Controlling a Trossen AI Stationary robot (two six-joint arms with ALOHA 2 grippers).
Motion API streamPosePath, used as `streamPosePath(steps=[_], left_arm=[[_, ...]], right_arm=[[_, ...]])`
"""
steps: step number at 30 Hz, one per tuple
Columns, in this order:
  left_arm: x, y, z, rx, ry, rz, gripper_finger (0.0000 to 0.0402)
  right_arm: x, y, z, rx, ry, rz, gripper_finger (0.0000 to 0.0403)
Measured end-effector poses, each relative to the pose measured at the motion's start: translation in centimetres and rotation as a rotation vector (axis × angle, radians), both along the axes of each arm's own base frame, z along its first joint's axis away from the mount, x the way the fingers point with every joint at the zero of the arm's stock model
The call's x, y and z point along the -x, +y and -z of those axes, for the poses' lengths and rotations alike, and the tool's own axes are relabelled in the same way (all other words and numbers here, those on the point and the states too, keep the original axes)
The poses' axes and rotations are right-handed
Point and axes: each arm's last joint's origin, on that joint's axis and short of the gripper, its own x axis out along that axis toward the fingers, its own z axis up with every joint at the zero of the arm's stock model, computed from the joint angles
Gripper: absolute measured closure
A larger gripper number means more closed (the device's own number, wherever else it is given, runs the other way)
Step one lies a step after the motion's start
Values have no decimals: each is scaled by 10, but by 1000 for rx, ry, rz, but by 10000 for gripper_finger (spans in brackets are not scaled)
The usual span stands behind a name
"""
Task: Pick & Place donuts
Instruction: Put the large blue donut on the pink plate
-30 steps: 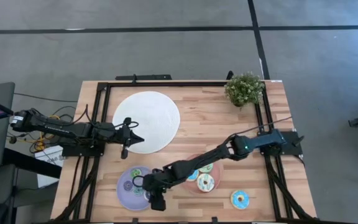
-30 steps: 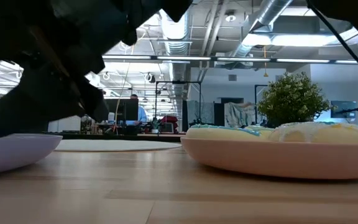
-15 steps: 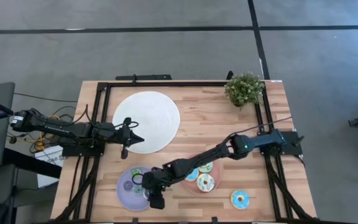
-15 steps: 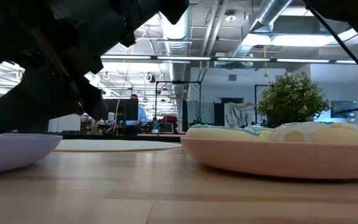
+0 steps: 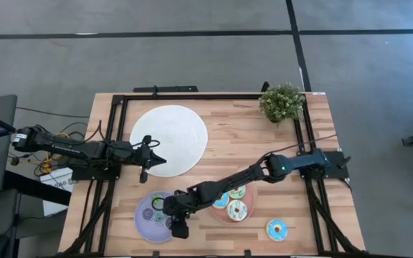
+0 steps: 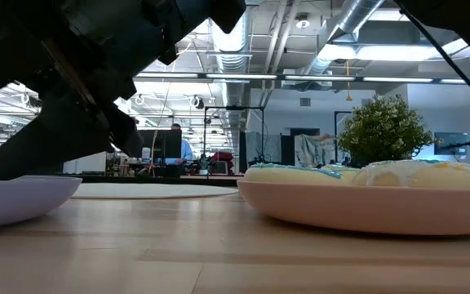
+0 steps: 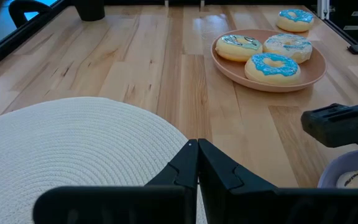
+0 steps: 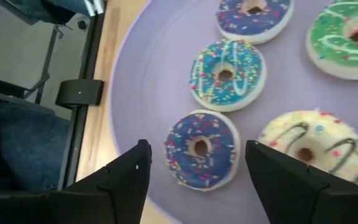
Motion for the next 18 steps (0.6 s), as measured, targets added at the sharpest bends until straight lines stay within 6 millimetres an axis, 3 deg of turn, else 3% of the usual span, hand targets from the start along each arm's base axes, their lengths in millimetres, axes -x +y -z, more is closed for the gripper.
streamPosePath(steps=[8, 14, 18], left_arm=[[0, 0, 0, 8, 0, -1, 402], [0, 0, 0, 65, -1, -16, 402], [0, 0, 0, 83, -7, -22, 402]], right_arm=[[-2, -5, -33, 4, 7, 8, 152], [22, -8, -73, 12, 100, 66, 152], [40, 3, -96, 84, 102, 123, 152]])
